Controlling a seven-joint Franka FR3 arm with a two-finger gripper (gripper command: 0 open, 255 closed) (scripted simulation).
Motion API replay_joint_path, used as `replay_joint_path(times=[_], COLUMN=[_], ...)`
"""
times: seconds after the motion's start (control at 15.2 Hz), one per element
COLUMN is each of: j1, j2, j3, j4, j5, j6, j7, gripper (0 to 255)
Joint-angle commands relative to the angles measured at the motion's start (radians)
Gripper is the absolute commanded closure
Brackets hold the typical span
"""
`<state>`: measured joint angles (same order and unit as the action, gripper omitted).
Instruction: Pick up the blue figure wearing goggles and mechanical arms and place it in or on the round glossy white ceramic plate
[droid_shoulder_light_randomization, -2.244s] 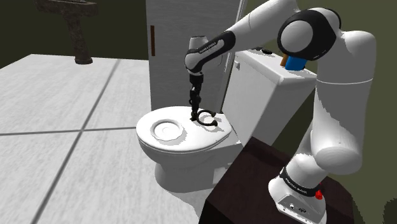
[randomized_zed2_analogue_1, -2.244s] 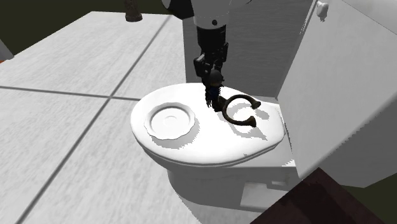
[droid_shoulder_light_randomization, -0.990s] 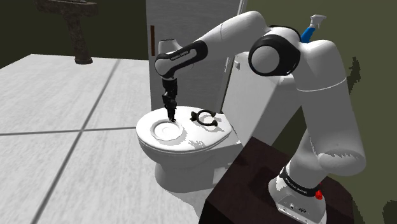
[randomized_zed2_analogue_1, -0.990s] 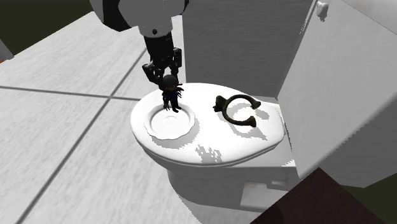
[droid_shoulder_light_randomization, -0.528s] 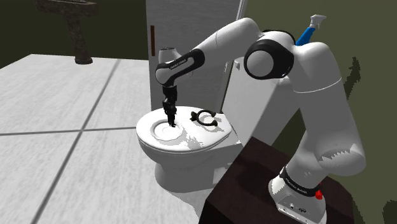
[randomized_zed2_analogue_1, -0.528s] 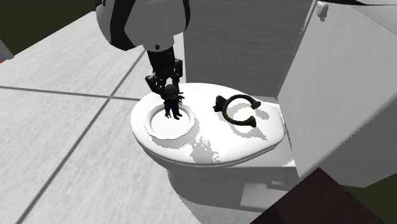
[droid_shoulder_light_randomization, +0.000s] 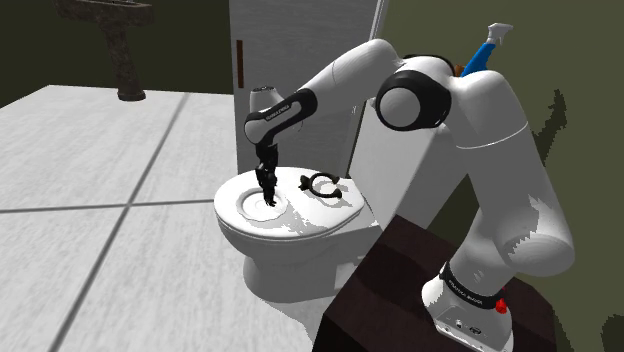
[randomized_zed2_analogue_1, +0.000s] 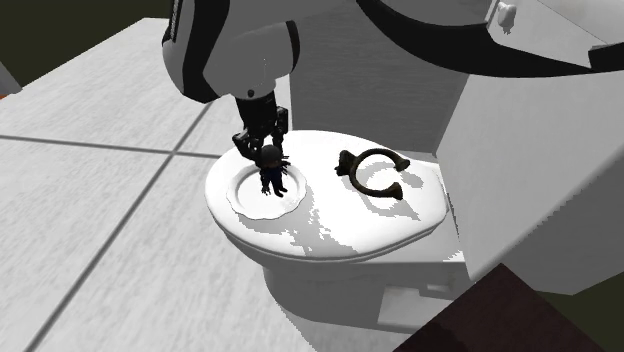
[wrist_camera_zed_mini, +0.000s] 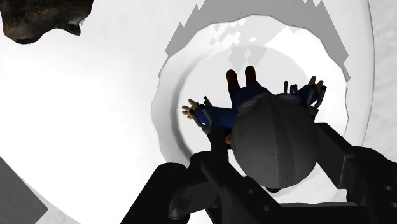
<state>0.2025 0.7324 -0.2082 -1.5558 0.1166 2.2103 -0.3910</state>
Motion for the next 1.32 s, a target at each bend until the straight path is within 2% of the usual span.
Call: replay_joint_path(times=[0.0, 0.26, 0.33, 0.66, 0.92, 1.25], j1=[0.000, 0.000, 0.000, 0.000, 0.008, 0.008], j2=[0.002, 0.002, 0.002, 0.002, -0.064, -0.064], j3=[0.000, 0.000, 0.000, 0.000, -0.009, -0.009], j4=[0.001, 0.001, 0.001, 0.001, 0.027, 0.027], j5=[0.000, 0.000, 0.000, 0.000, -0.013, -0.013], j6=[0.001, 0.001, 0.001, 0.001, -0.090, -0.090], j7=[0.000, 0.000, 0.000, 0.000, 0.008, 0.008], gripper=[255, 255, 0, 0, 0, 0])
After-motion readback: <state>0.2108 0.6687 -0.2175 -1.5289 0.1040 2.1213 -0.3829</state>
